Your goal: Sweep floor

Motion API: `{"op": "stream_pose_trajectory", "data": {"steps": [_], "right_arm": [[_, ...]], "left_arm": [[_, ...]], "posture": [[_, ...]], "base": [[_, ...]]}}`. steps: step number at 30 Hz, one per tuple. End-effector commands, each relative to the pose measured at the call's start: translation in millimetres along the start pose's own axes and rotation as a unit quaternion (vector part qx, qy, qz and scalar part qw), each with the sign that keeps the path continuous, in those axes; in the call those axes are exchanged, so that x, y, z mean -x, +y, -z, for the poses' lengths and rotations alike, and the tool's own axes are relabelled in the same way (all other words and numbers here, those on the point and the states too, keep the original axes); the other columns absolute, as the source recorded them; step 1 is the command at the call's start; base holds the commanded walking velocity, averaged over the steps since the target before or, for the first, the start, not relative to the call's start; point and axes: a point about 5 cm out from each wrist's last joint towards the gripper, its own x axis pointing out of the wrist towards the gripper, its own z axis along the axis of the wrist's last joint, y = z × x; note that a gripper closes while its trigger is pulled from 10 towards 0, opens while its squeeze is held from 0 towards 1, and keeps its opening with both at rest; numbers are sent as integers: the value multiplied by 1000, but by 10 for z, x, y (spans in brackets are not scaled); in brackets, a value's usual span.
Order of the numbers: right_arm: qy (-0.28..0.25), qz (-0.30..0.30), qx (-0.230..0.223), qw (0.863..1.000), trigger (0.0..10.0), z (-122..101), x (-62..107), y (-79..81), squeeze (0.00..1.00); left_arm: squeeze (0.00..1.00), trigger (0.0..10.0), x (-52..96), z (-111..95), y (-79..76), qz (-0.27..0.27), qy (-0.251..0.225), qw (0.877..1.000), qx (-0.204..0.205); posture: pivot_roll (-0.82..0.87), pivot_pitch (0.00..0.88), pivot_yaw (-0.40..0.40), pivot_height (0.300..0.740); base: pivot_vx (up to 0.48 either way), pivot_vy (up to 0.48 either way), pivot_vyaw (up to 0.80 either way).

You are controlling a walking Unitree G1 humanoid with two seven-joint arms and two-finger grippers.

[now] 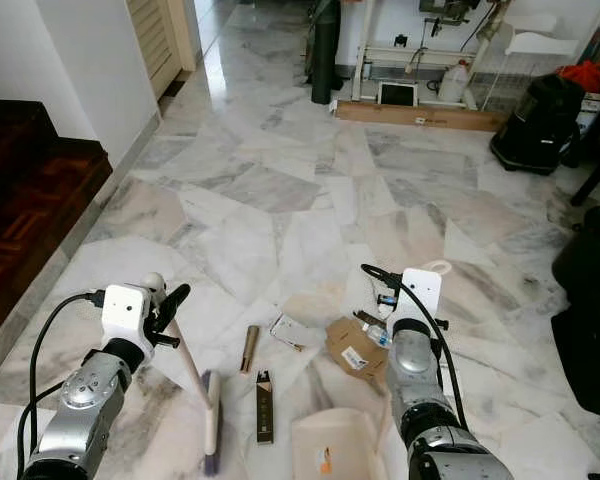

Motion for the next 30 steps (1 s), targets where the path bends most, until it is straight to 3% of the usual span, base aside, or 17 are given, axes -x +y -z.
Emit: {"op": "stream_pose_trajectory", "data": {"steps": [1, 11, 17, 18, 21, 30], "right_arm": [[30, 6, -1, 1000, 10000, 84, 14, -11, 0], [75, 7, -15, 997, 10000, 201, 43, -1, 0], [136, -9, 22, 990, 10000, 297, 52, 12, 0], [173, -19, 33, 984, 10000, 356, 66, 15, 0], [201, -32, 30, 979, 10000, 393, 78, 28, 0], [226, -50, 27, 972, 10000, 399, 84, 69, 0]], "left_arm": [[0, 10000, 30, 31, 15, 4, 11, 1000, 4], [0, 10000, 40, 39, 10, 8, 16, 1000, 9], [0, 10000, 45, 46, 11, 10, 18, 1000, 11], [0, 10000, 42, 46, 10, 10, 19, 1000, 12], [0, 10000, 38, 48, 5, 10, 19, 1000, 13], [0, 10000, 34, 52, -9, 11, 19, 1000, 15]], "posture": [[25, 82, -22, 740], [16, 92, -24, 740], [16, 92, -24, 740], [7, 92, -27, 740], [7, 92, -27, 740], [3, 90, -29, 740]], "base": [[0, 0, 0], [0, 0, 0], [0, 0, 0], [0, 0, 0], [0, 0, 0], [0, 0, 0]]}}
